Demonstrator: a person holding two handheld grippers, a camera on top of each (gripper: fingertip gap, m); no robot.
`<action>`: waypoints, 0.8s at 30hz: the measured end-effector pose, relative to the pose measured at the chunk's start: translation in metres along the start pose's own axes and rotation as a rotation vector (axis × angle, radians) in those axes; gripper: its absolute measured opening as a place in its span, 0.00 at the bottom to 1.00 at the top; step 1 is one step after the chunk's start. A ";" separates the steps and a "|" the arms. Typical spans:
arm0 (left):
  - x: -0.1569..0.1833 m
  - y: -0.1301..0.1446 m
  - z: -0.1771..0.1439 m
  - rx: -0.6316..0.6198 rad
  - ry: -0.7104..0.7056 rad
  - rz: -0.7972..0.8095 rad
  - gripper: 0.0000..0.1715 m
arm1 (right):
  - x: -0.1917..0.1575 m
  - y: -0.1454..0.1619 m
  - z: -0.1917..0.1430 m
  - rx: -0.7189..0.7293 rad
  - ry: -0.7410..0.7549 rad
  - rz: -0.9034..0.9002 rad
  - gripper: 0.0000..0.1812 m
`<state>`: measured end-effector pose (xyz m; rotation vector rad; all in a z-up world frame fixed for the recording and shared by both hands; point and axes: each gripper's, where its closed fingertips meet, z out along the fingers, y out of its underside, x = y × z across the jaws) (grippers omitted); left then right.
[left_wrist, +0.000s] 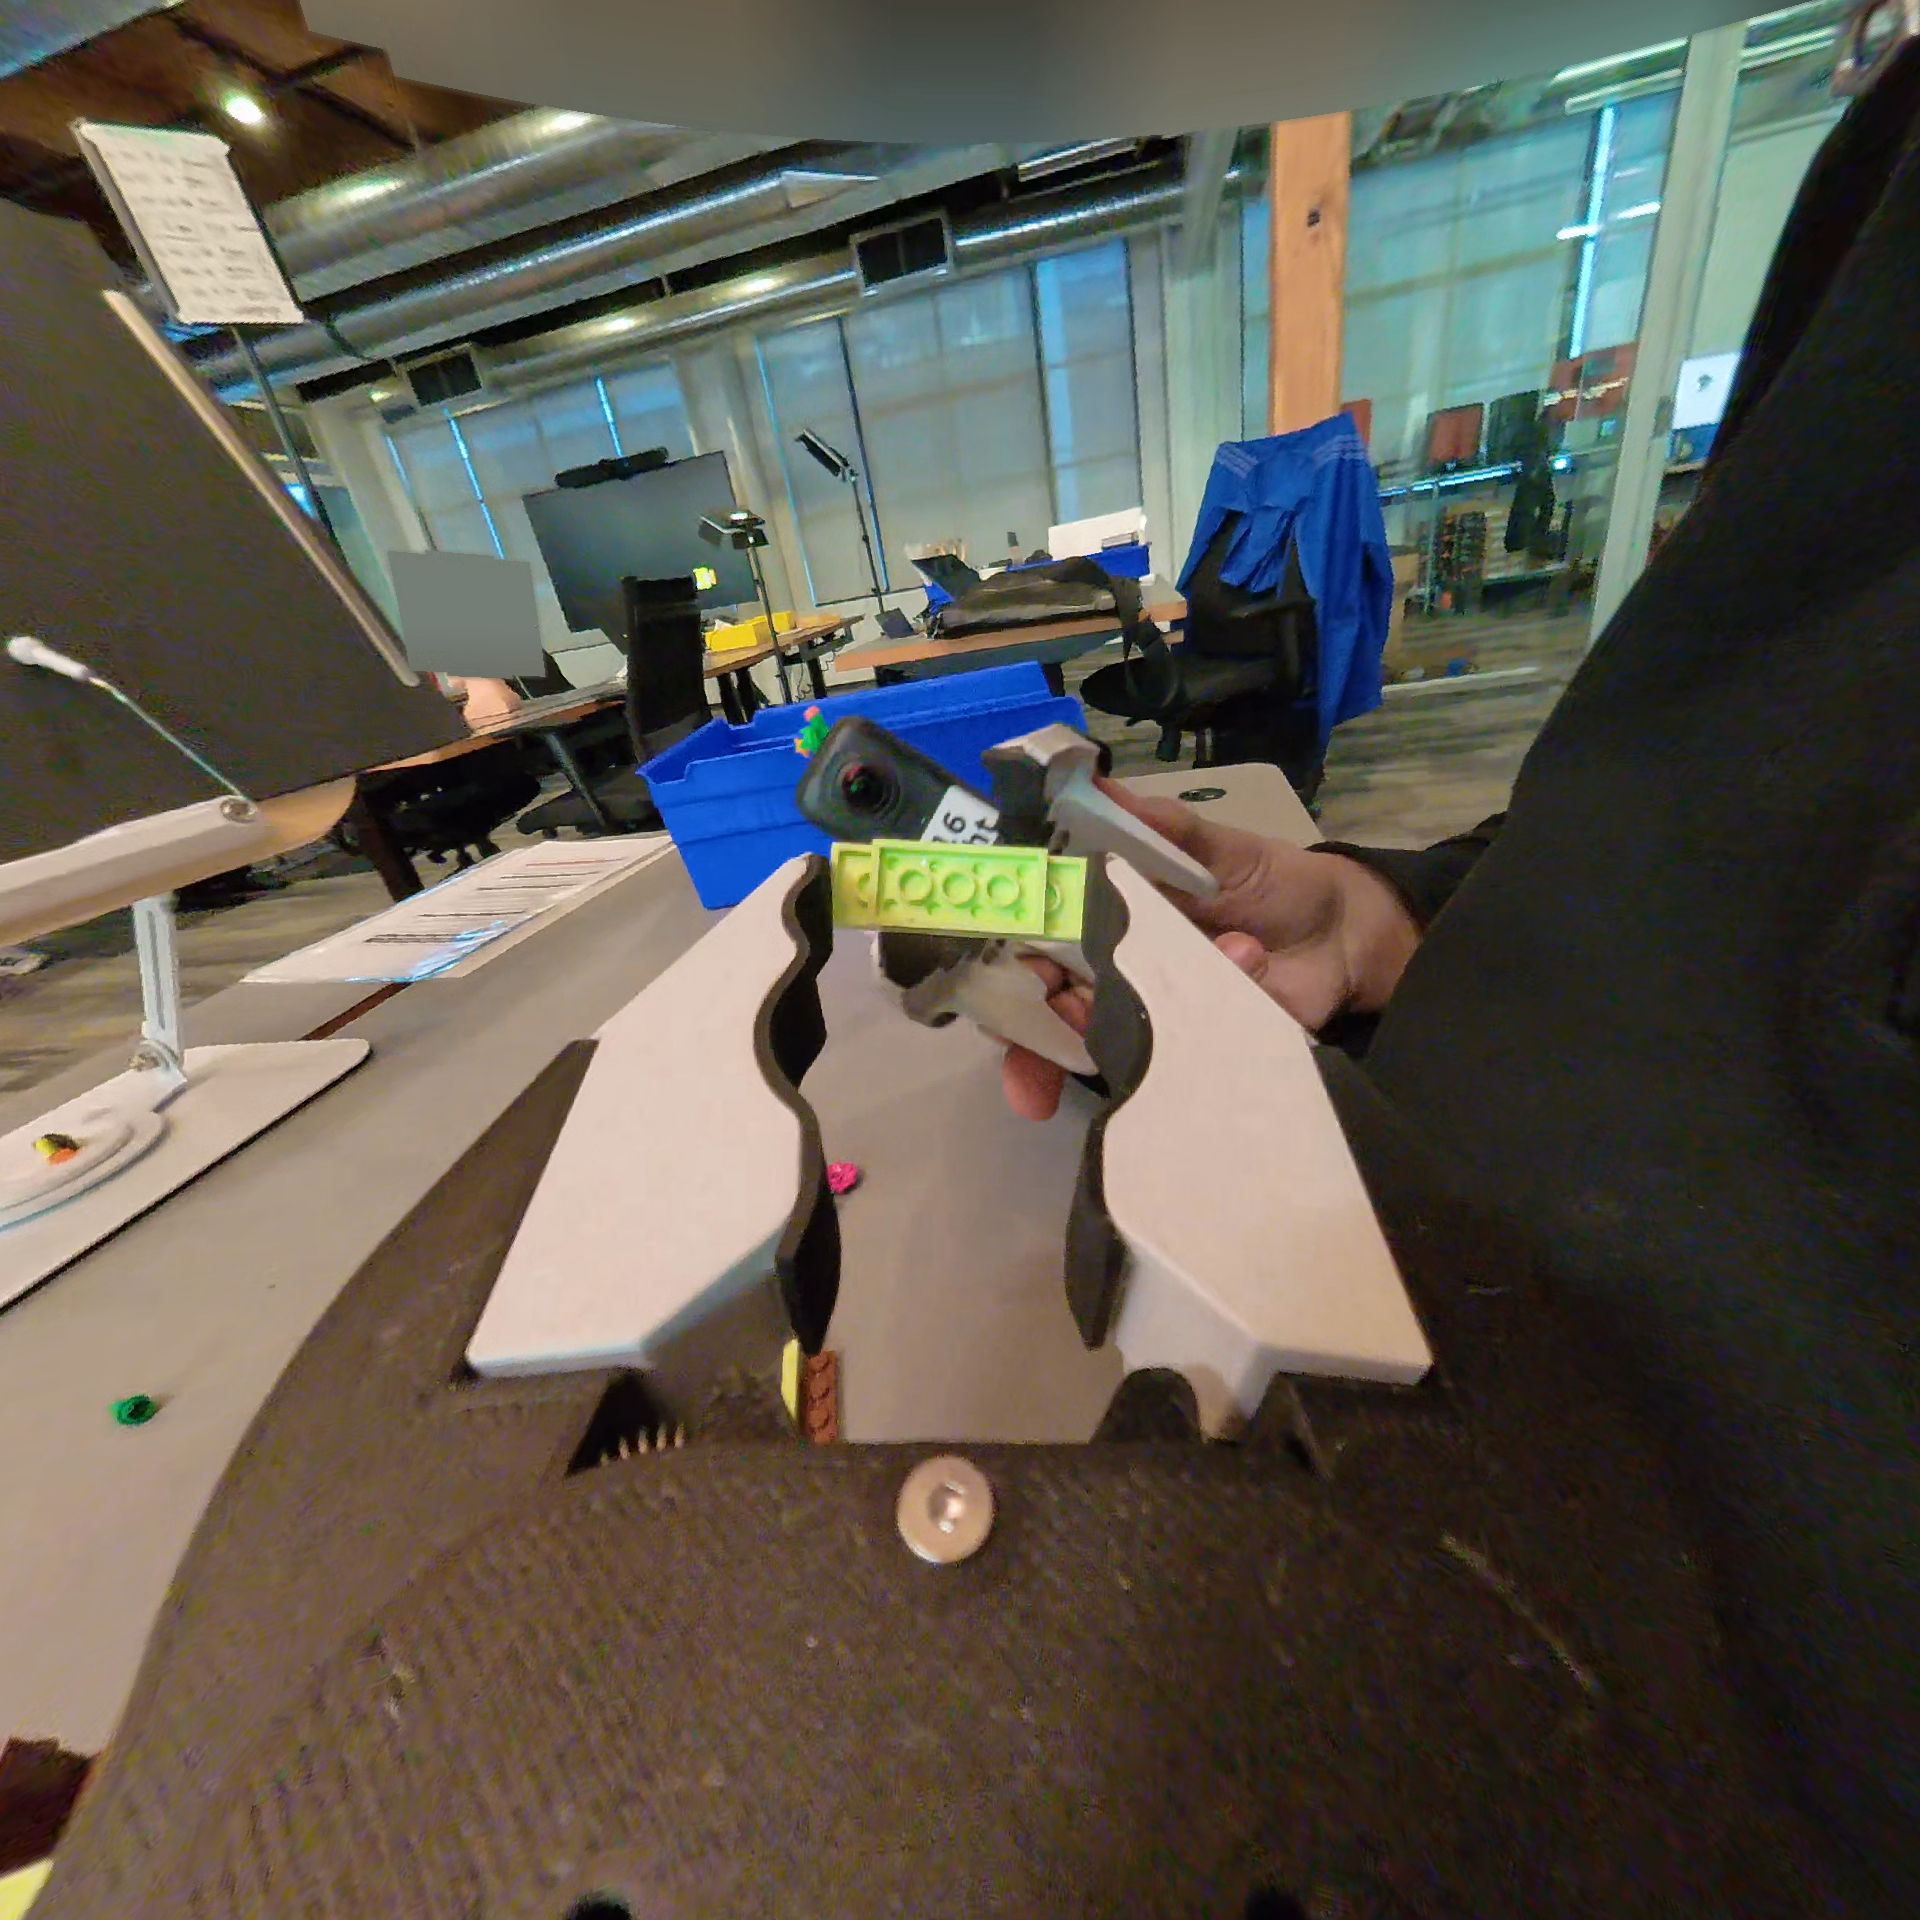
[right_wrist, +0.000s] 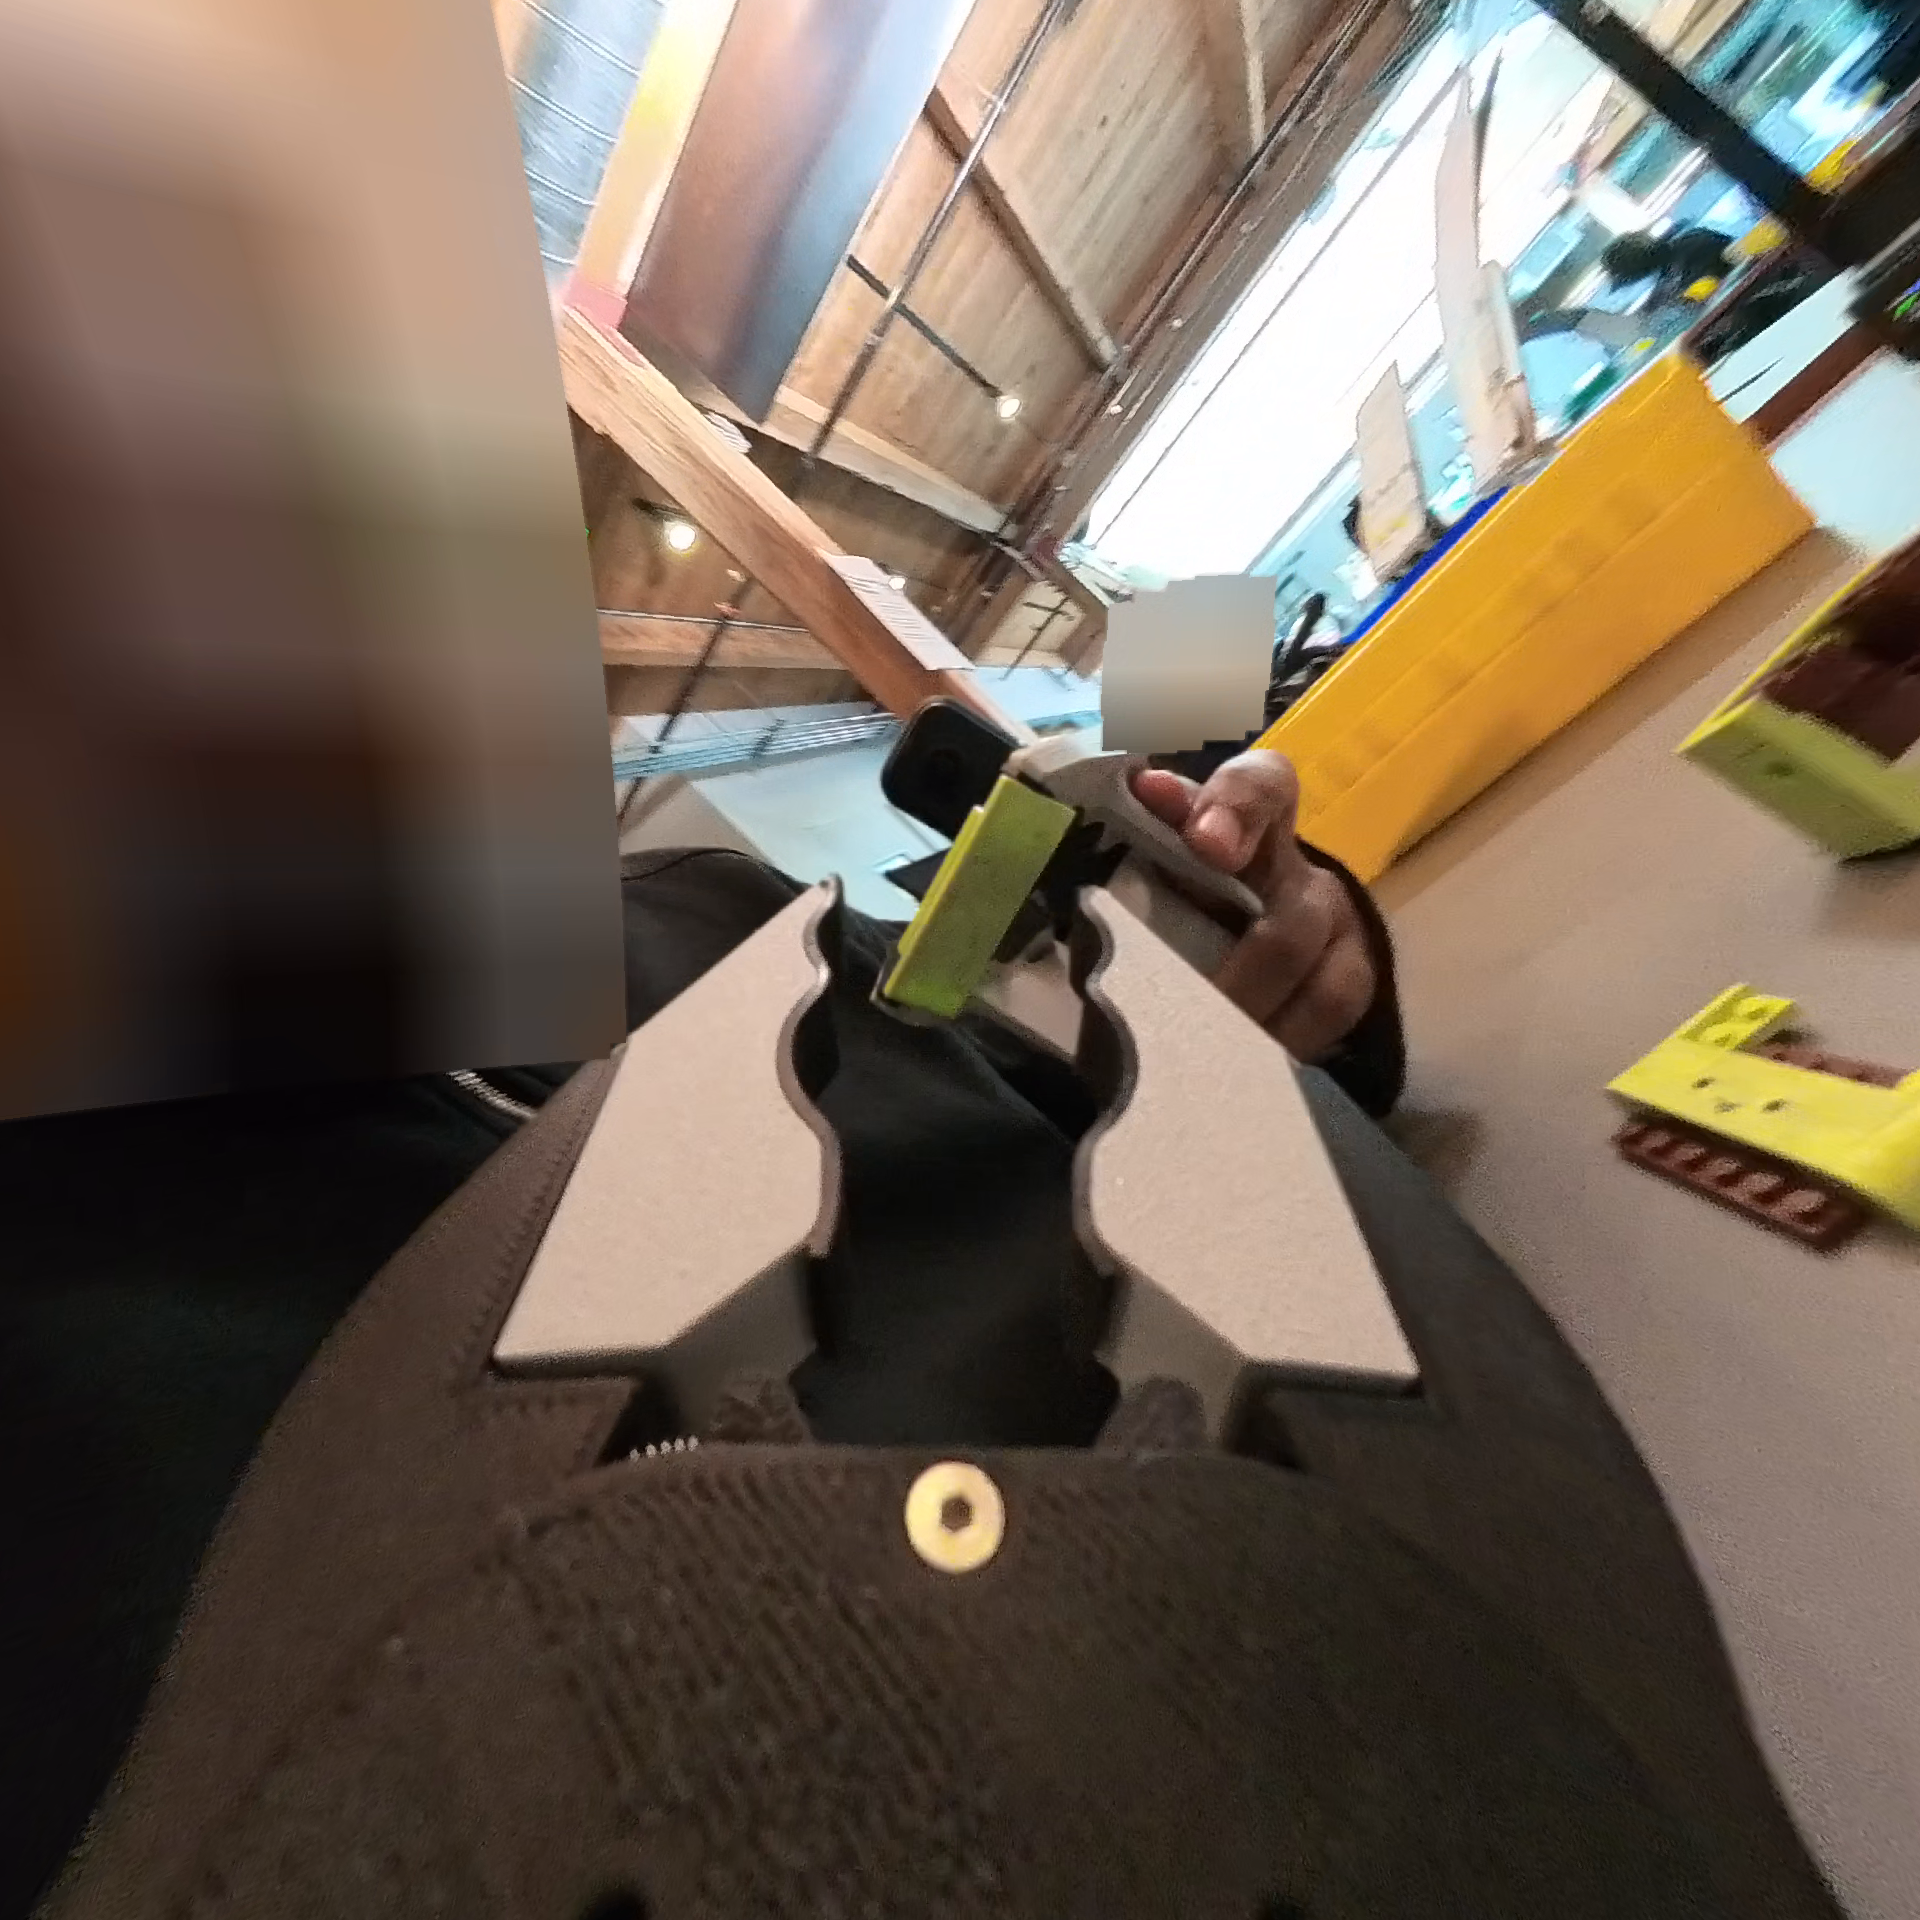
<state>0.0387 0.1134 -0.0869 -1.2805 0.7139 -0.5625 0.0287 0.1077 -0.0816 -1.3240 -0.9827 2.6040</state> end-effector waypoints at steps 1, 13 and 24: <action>0.002 0.000 0.001 0.001 0.006 0.008 0.28 | -0.001 0.002 0.001 -0.002 -0.026 0.036 0.21; 0.009 0.000 0.003 0.007 0.031 0.001 0.27 | 0.000 0.004 0.000 -0.017 -0.017 0.036 0.10; -0.010 0.001 -0.005 0.049 0.276 -0.806 0.31 | 0.015 0.004 -0.007 -0.144 0.346 -0.538 0.07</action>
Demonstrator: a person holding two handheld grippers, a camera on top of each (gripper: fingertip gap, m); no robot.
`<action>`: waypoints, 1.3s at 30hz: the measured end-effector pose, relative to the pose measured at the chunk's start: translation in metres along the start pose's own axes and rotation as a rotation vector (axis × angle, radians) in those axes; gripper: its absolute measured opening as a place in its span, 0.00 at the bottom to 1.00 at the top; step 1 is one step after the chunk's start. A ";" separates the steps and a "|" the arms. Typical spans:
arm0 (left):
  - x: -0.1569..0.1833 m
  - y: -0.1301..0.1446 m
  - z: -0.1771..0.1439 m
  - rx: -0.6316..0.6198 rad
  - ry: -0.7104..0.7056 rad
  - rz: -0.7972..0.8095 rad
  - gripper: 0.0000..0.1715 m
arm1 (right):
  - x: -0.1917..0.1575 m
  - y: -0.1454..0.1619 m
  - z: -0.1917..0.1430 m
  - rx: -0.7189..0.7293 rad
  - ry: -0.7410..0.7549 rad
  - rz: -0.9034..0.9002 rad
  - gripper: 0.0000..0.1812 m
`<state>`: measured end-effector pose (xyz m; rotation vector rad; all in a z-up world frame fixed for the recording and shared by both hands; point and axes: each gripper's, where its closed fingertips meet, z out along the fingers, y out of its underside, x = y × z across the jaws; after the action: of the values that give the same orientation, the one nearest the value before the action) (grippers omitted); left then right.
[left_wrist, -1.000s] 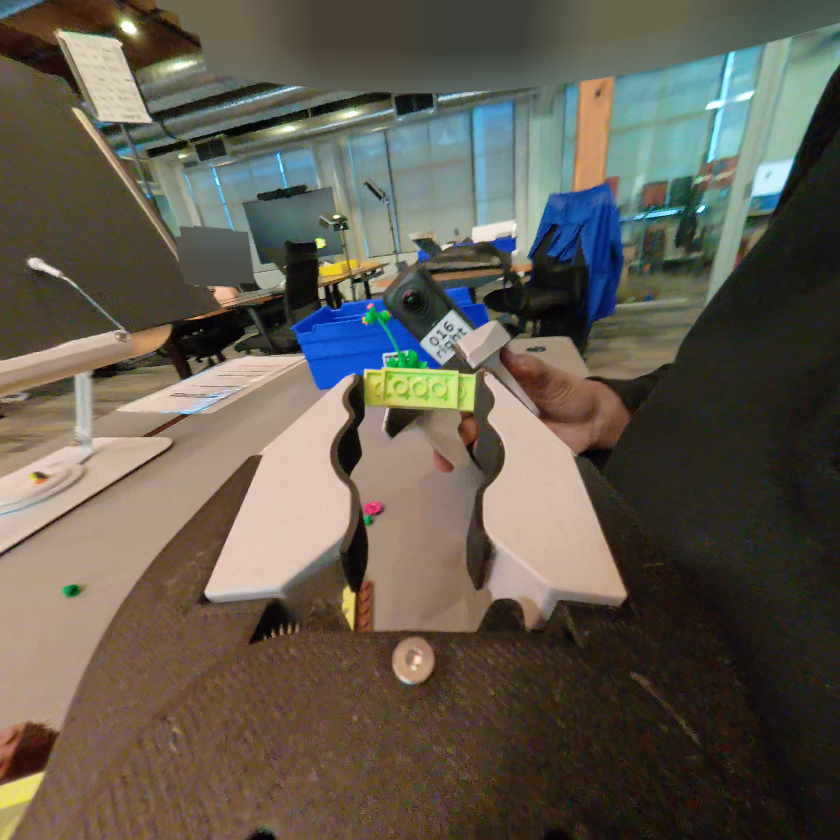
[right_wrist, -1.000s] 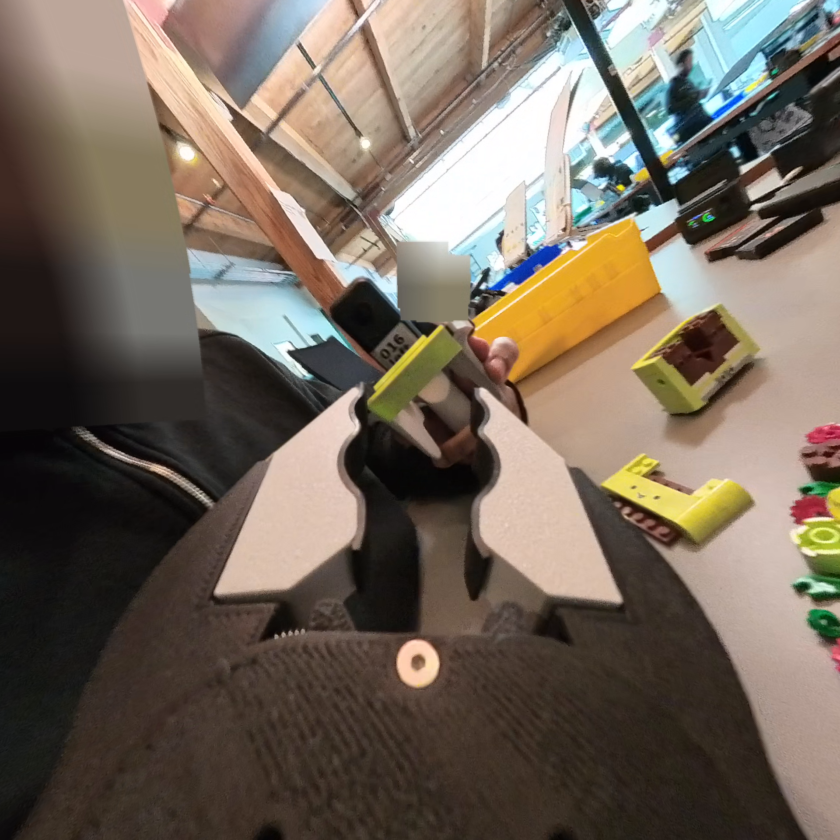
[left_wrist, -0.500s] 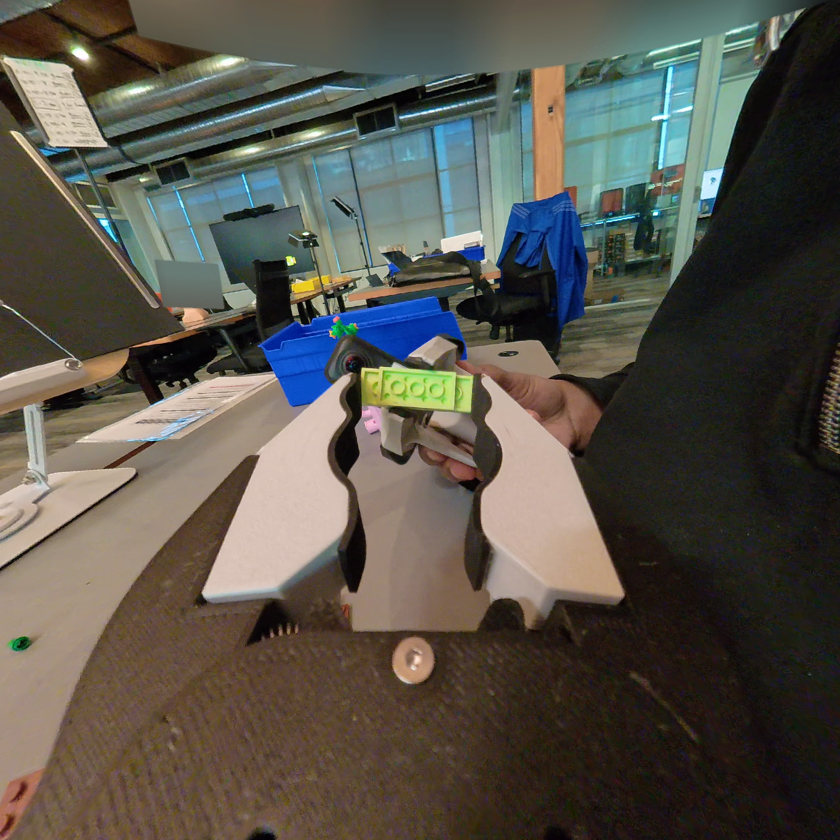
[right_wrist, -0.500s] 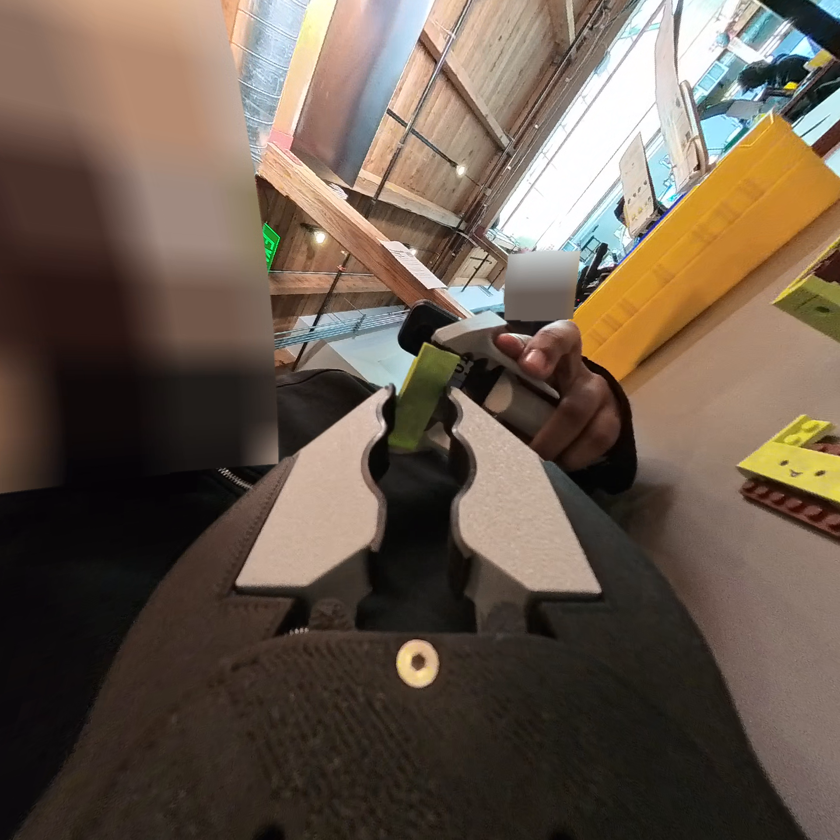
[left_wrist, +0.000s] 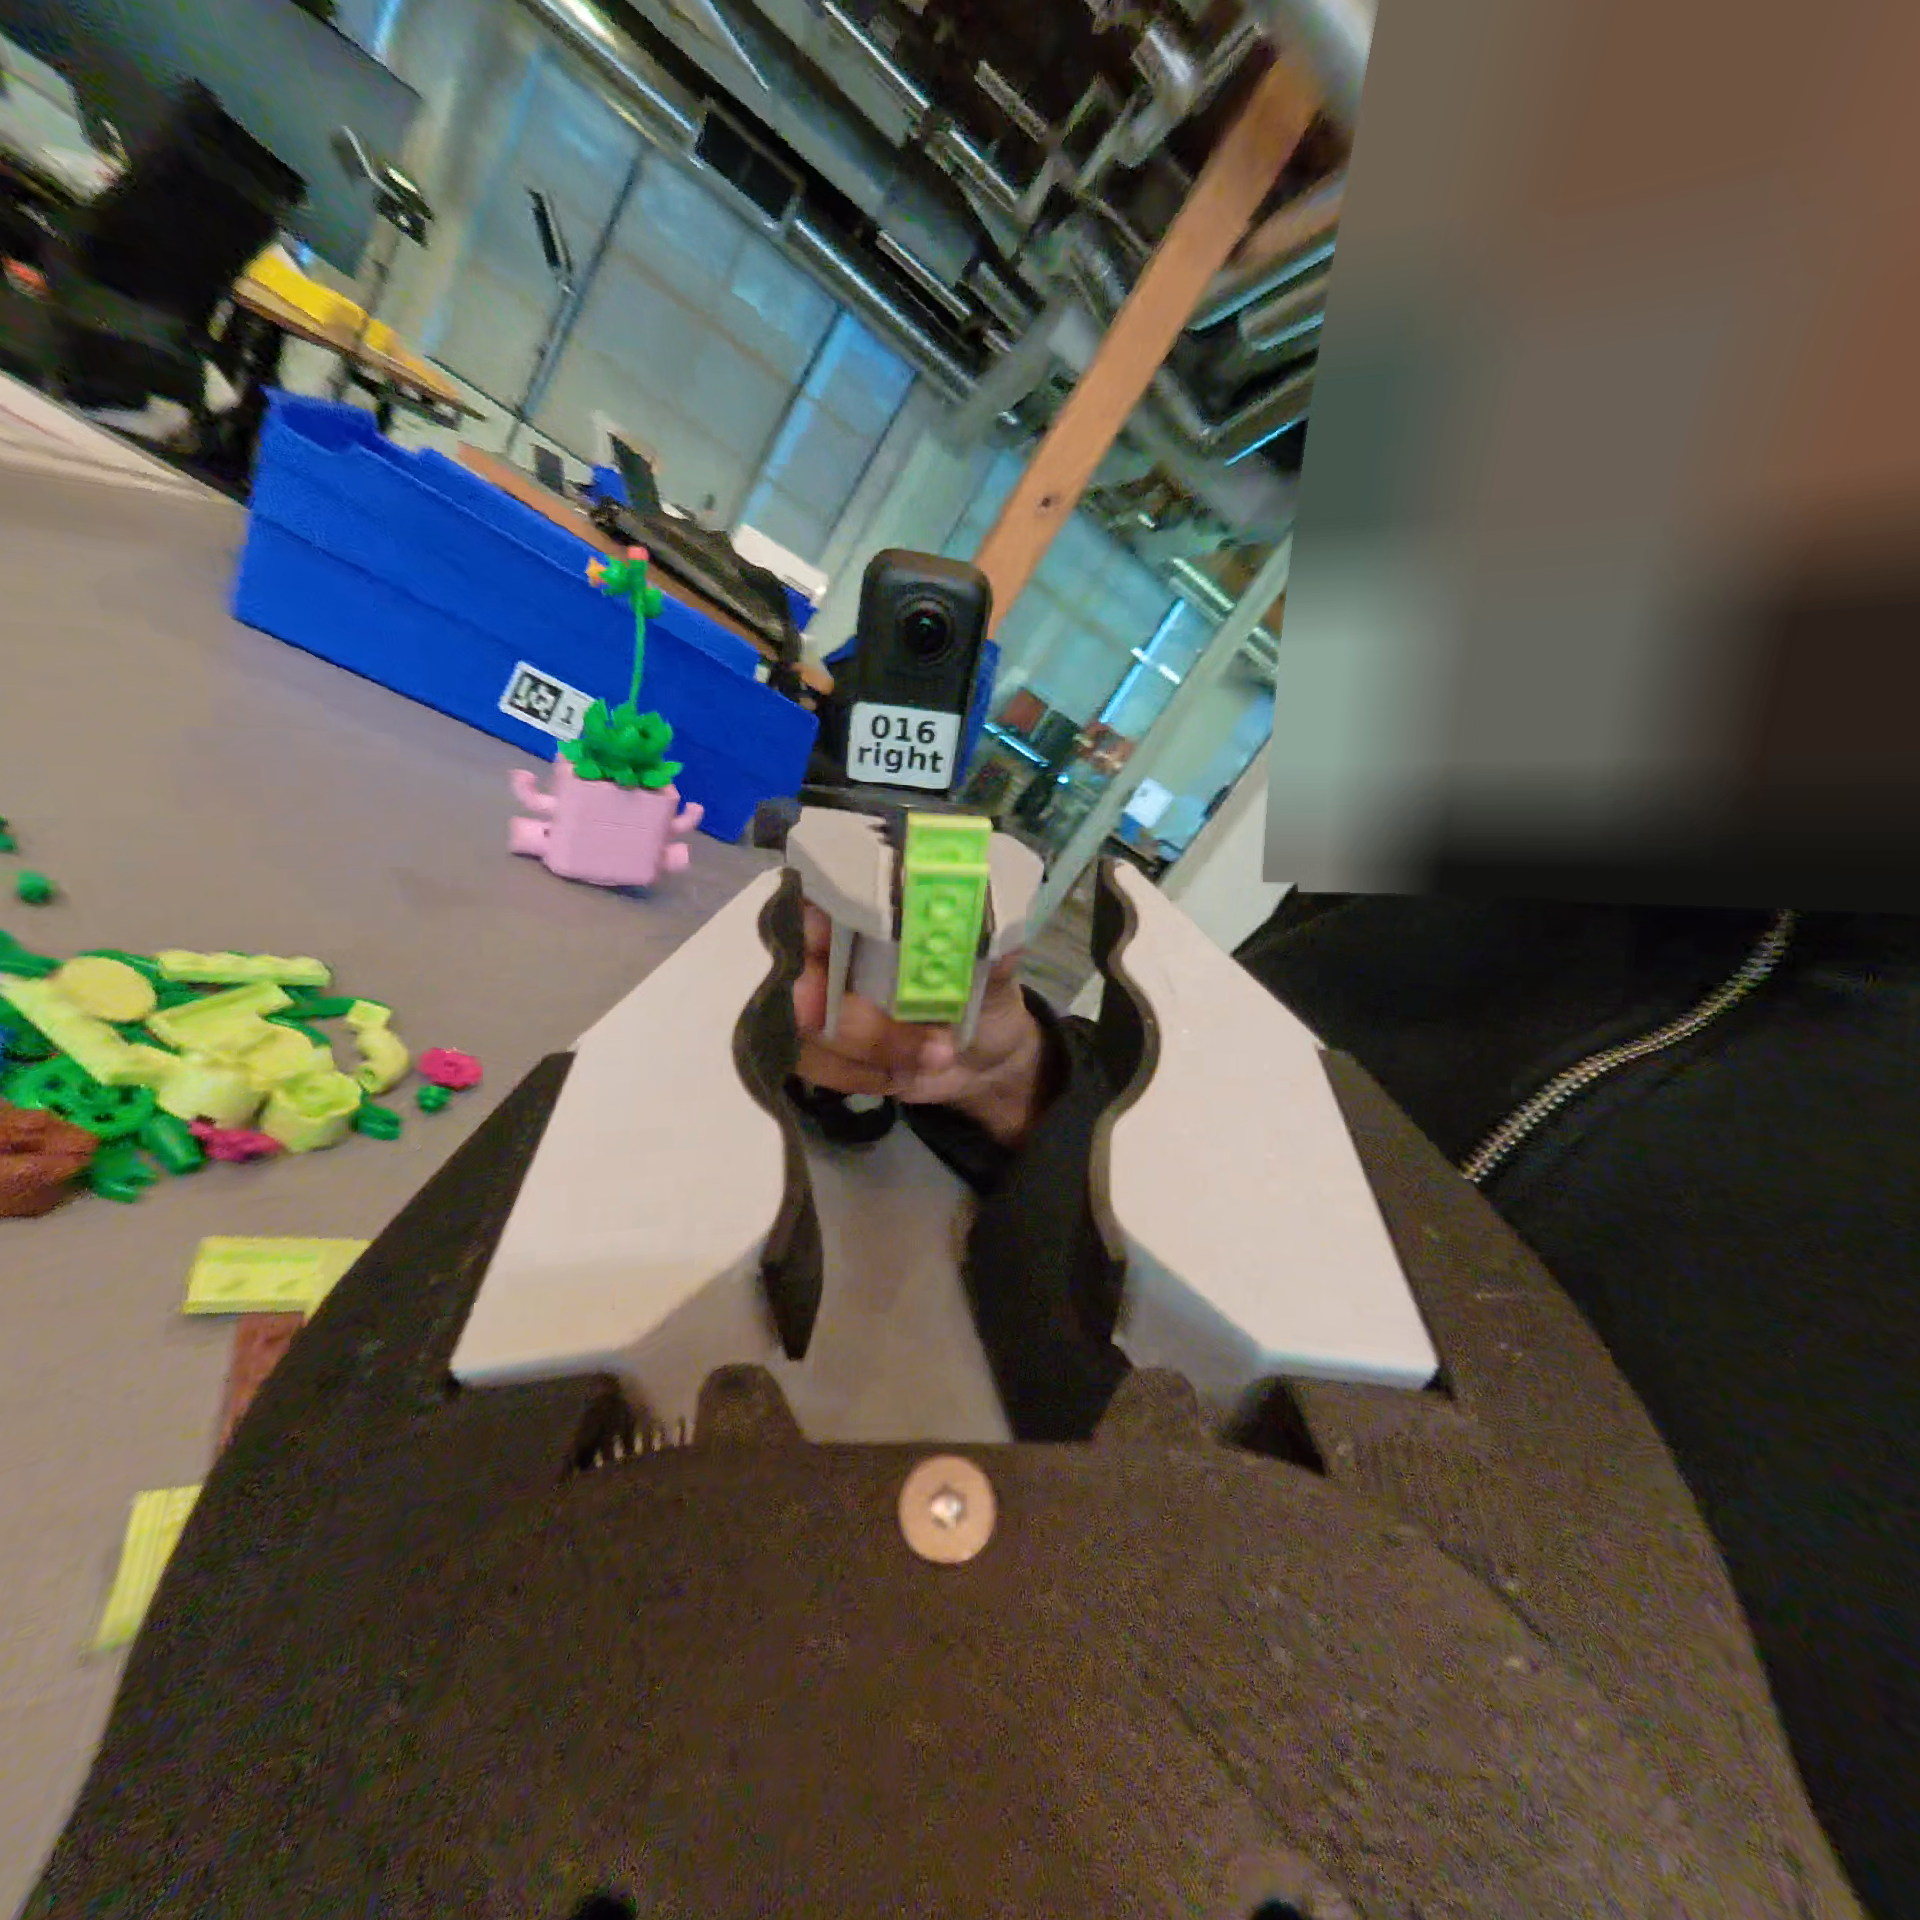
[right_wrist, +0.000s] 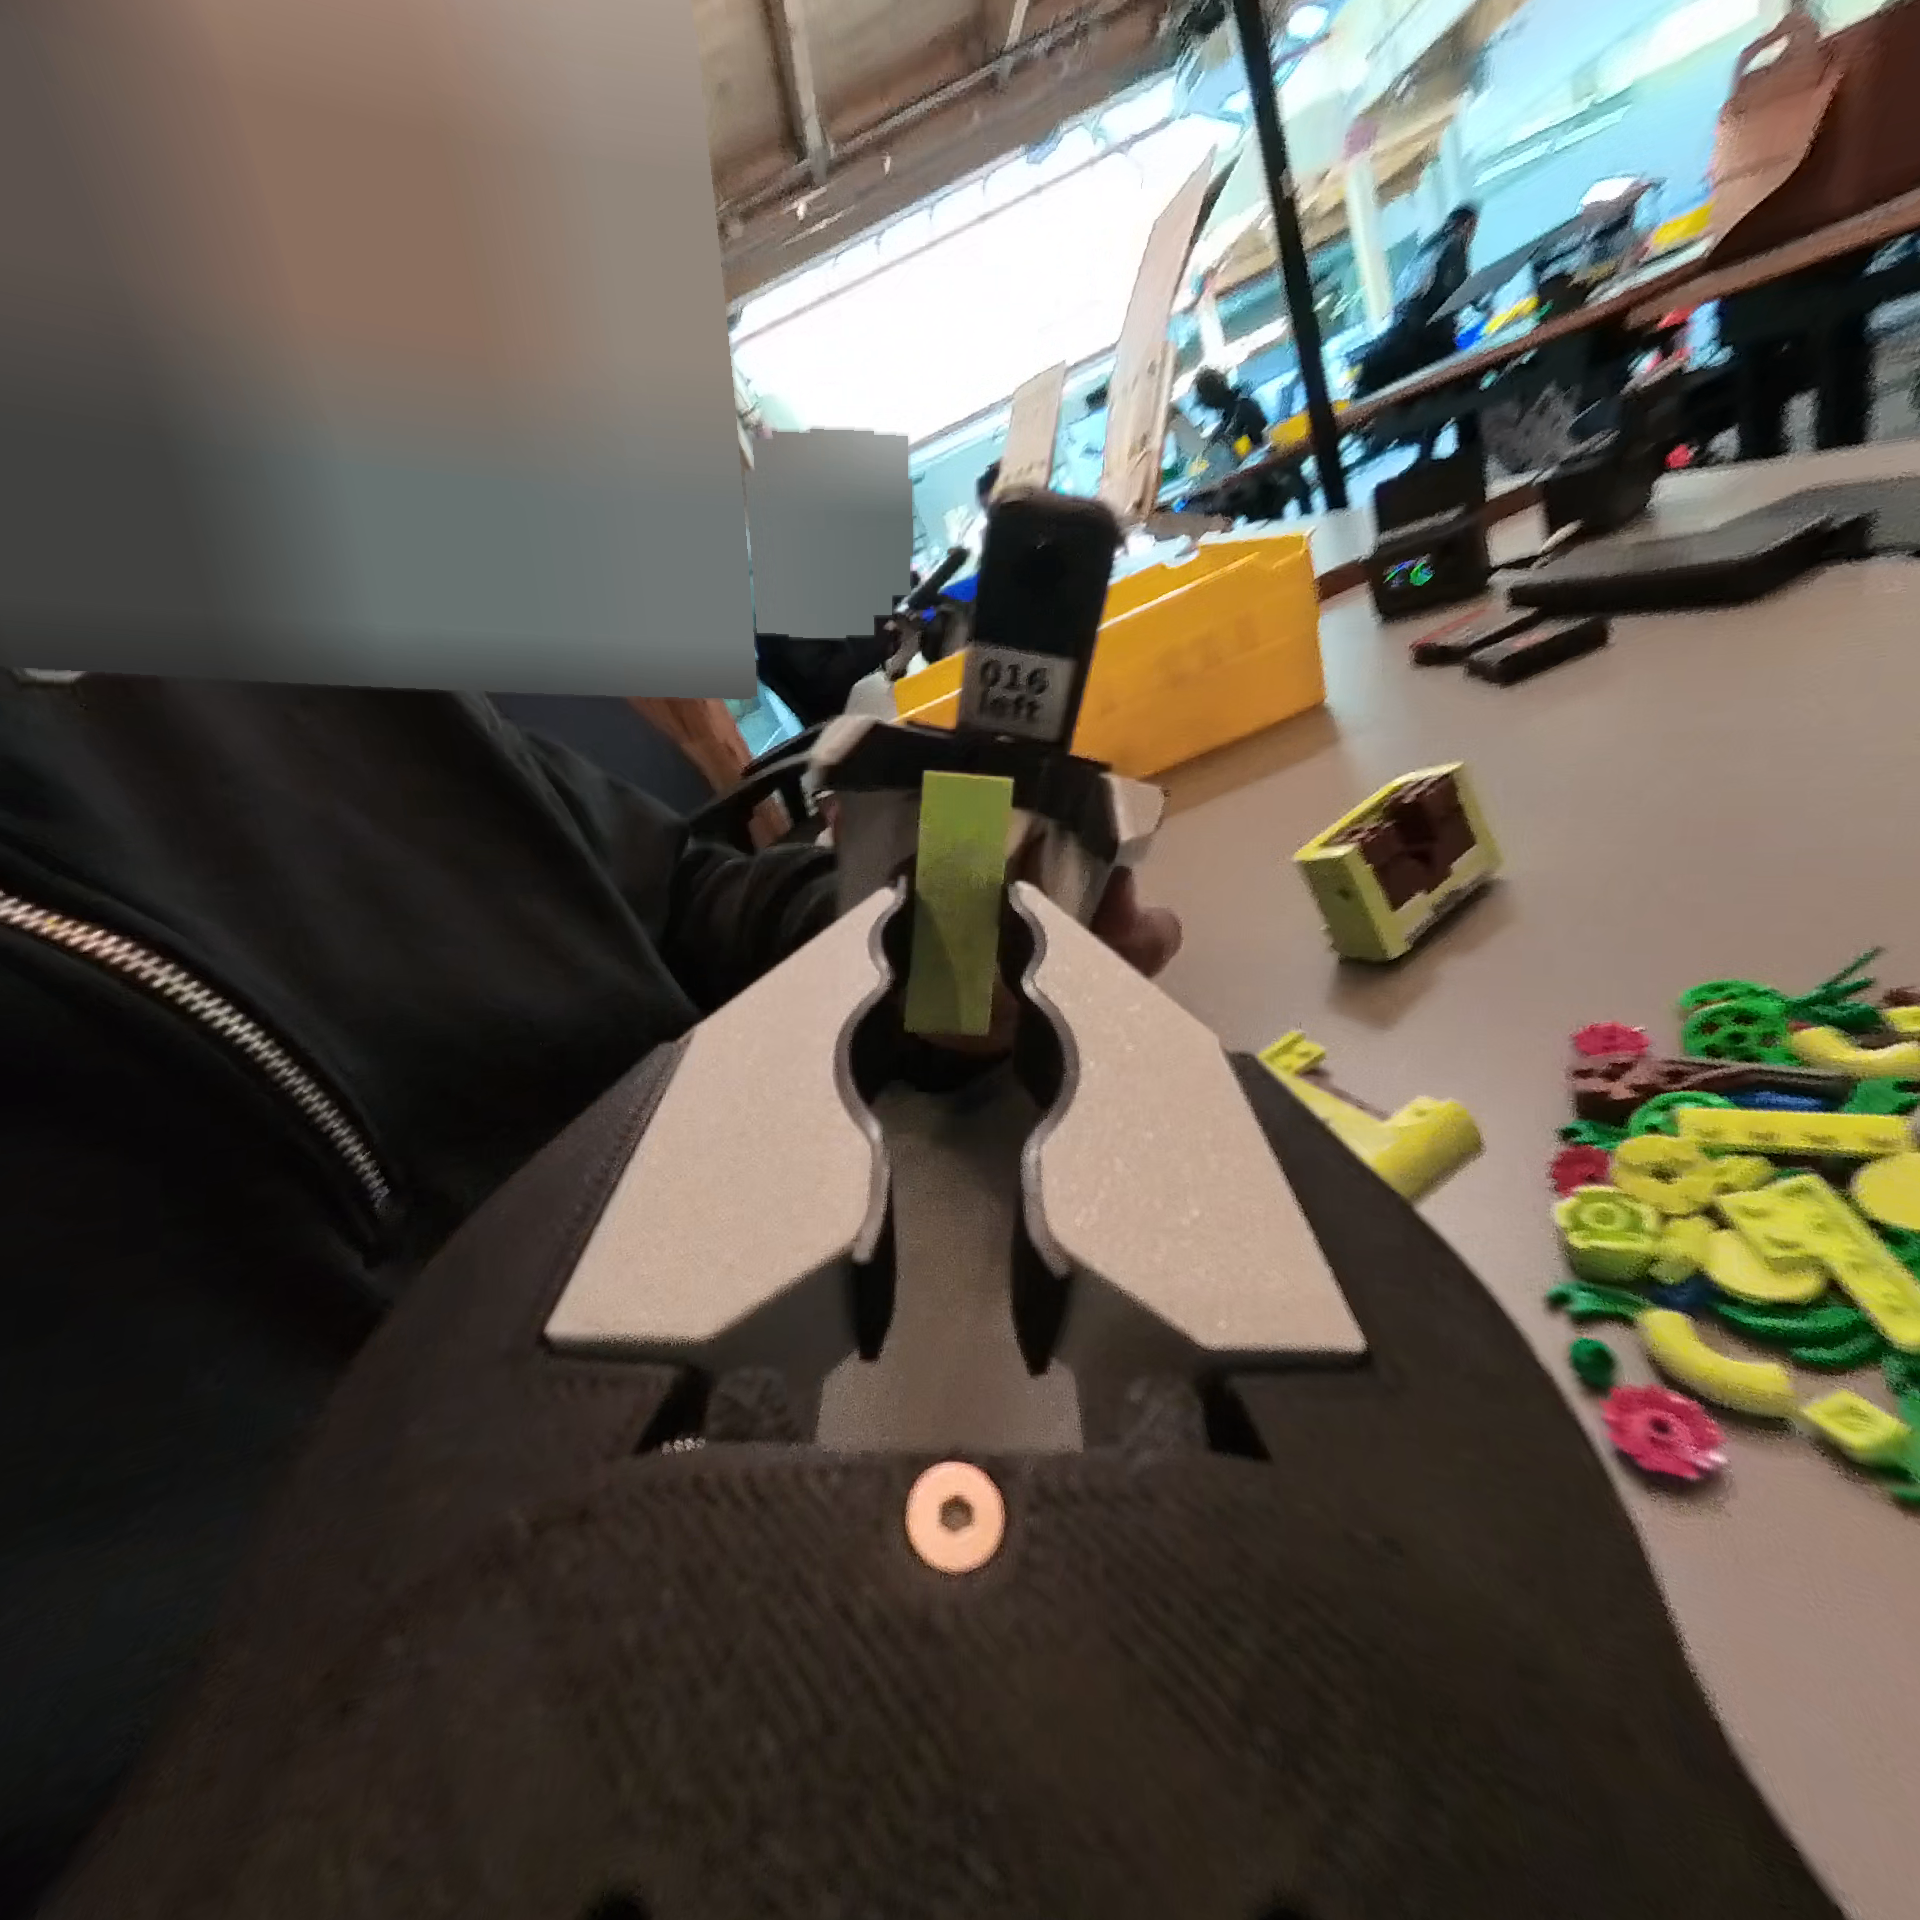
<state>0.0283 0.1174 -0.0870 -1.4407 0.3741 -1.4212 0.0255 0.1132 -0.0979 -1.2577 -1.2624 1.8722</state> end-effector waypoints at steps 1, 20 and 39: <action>-0.002 0.003 -0.001 -0.013 -0.003 -0.015 0.27 | -0.002 0.004 0.003 -0.020 -0.020 0.017 0.08; -0.012 0.013 -0.003 -0.106 -0.129 0.129 0.15 | 0.009 0.006 0.007 -0.030 0.017 0.030 0.08; -0.052 0.032 -0.011 -0.389 -0.529 0.609 0.07 | 0.029 -0.003 -0.005 0.009 0.168 -0.029 0.17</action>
<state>0.0191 0.1403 -0.1439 -1.7467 0.6967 -0.4676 0.0178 0.1400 -0.1069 -1.3539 -1.1759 1.7107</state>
